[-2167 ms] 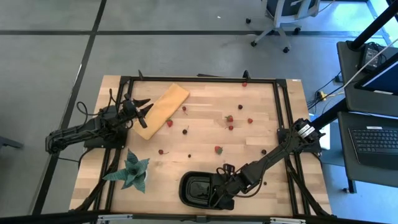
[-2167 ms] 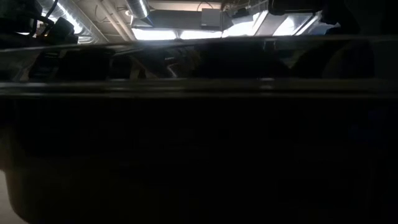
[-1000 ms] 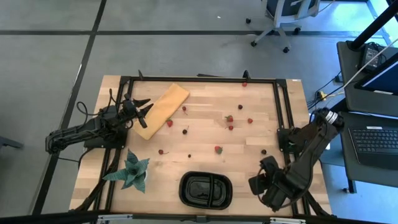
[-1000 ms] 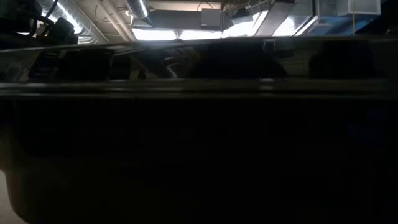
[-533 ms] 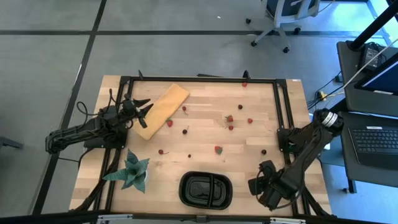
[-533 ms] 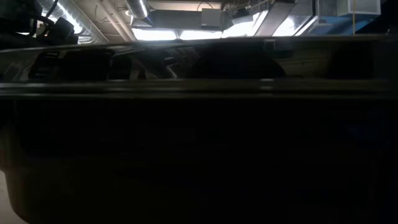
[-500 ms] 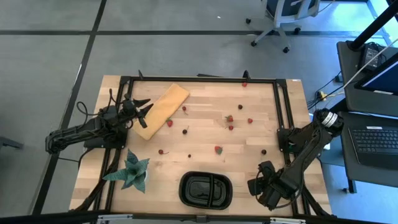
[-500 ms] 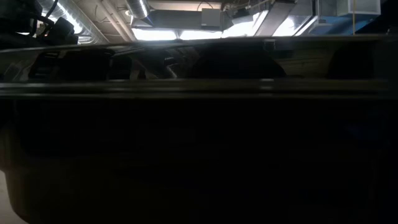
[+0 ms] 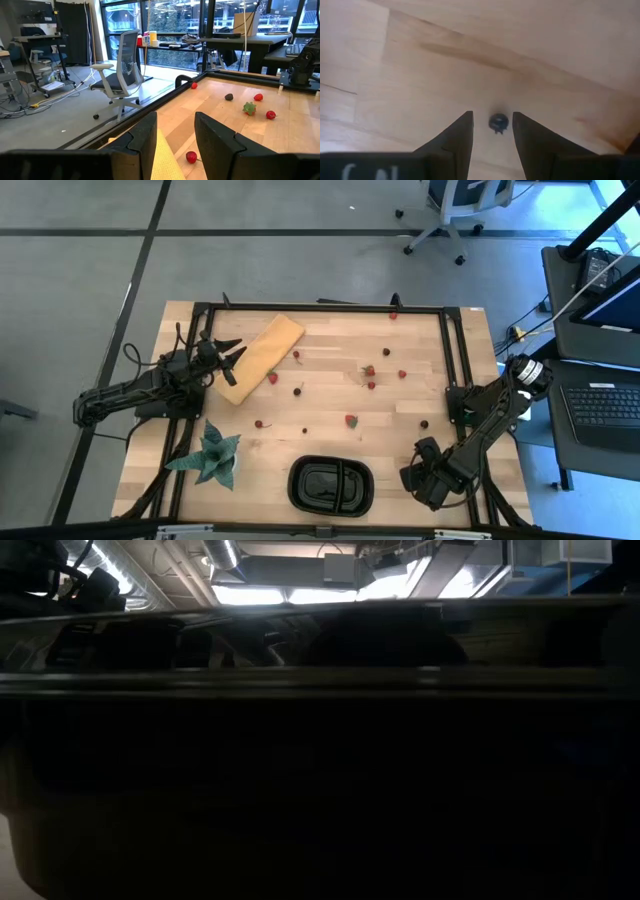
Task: Pick and placing Produce into tupperware
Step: Put the right blueberry into the black container
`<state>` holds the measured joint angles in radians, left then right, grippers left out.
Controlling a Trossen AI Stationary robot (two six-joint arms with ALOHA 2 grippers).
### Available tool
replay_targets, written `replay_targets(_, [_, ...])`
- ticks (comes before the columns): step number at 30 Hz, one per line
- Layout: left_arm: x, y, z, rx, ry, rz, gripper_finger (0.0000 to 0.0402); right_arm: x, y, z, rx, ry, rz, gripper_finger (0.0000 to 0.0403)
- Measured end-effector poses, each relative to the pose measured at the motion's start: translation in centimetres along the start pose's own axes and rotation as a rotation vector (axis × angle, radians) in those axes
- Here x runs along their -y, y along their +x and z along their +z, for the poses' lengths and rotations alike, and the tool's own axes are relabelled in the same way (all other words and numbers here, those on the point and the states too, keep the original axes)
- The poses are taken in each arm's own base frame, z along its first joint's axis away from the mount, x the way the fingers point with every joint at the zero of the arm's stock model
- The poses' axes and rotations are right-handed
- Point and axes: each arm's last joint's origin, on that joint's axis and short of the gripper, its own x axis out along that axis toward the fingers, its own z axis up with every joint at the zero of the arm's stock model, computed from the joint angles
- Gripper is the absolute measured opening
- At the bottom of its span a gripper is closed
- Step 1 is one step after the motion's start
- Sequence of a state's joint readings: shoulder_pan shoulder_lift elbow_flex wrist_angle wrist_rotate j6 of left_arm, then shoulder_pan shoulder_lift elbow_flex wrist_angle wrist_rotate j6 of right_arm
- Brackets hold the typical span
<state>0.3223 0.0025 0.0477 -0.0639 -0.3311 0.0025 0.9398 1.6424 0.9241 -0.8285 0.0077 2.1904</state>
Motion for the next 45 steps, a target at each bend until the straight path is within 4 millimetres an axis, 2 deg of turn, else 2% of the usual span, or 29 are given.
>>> replay_targets(11, [0.00, 0.00, 0.00, 0.000, 0.000, 0.000, 0.0125, 0.01, 0.00, -0.04, -0.012, -0.081, -0.006, 0.0140])
replay_targets(45, [0.00, 0.00, -0.01, -0.001, 0.000, 0.000, 0.0125, -0.08, -0.01, -0.12, -0.017, -0.107, 0.005, 0.0140])
